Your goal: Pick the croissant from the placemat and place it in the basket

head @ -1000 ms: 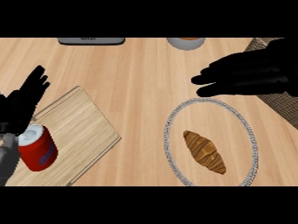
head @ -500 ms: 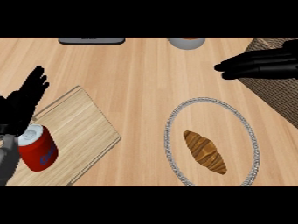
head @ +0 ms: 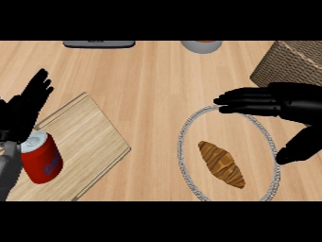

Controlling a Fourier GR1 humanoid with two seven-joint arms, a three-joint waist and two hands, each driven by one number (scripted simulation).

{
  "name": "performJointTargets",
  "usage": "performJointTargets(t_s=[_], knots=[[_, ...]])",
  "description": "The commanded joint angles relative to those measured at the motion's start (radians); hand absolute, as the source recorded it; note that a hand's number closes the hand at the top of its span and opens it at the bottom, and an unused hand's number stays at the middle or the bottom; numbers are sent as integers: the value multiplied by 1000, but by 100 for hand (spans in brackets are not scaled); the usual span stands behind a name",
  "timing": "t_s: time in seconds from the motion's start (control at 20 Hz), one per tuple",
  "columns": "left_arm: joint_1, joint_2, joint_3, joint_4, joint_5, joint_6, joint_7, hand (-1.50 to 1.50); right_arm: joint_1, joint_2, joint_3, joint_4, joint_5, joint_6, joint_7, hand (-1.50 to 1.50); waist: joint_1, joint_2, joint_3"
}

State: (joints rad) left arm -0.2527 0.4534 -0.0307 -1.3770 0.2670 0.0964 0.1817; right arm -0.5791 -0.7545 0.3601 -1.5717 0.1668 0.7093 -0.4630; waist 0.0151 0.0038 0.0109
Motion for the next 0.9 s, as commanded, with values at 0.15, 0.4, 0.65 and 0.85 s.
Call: performJointTargets(t_s=[0.15,0.4,0.65,0.85], knots=[[74,-21,-3,21,-9,-35,-32,0,73,119,111,115,123,-89,-188,-150,5,2,-10],[78,-41,12,5,-27,-22,-42,0,104,166,151,194,188,-153,-260,-150,-2,0,-10],[19,-49,20,39,-37,-21,20,0,73,188,212,230,277,-165,-221,-150,-10,0,-11],[21,-108,-8,73,-87,7,-33,0,48,238,245,257,339,-191,-190,-150,-14,-1,-11]])
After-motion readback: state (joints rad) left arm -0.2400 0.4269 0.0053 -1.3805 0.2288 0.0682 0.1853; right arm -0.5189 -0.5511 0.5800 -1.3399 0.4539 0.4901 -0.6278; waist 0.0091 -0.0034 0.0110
